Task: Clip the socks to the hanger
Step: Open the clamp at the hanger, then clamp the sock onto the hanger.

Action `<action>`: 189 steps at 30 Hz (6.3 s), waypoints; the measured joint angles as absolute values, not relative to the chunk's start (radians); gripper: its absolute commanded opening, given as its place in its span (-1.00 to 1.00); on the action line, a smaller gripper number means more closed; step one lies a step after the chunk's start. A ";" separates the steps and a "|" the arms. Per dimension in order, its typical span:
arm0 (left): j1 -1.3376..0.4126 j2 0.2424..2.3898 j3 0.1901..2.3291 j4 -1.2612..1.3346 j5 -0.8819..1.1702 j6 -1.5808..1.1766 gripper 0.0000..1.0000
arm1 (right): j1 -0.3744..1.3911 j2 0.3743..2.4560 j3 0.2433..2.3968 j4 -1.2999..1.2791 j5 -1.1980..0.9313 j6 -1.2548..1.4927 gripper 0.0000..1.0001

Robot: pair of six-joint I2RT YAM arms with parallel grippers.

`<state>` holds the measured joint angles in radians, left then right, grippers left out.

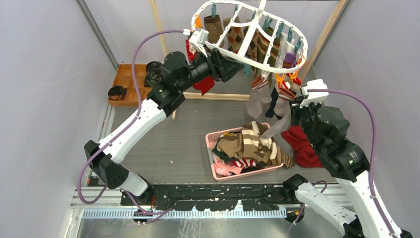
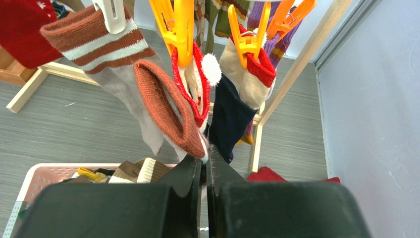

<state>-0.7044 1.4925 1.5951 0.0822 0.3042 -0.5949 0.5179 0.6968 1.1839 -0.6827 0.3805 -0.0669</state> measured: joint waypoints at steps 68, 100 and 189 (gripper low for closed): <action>-0.685 1.567 1.603 0.175 0.378 -0.476 -0.82 | 0.518 0.678 1.184 -0.682 0.388 -0.077 -0.96; -0.849 1.571 1.749 -0.083 -0.024 -0.339 -0.99 | 0.532 0.912 1.354 -0.730 -0.045 0.089 -0.96; -0.846 1.555 1.671 0.028 -0.014 -0.445 -0.99 | 0.661 1.023 1.273 -0.531 0.276 0.454 -0.97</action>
<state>-0.8459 1.5547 1.6707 0.0280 -0.0139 -0.4454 0.6613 1.0233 1.2732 -0.5312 0.2764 0.4541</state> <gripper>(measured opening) 0.170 0.090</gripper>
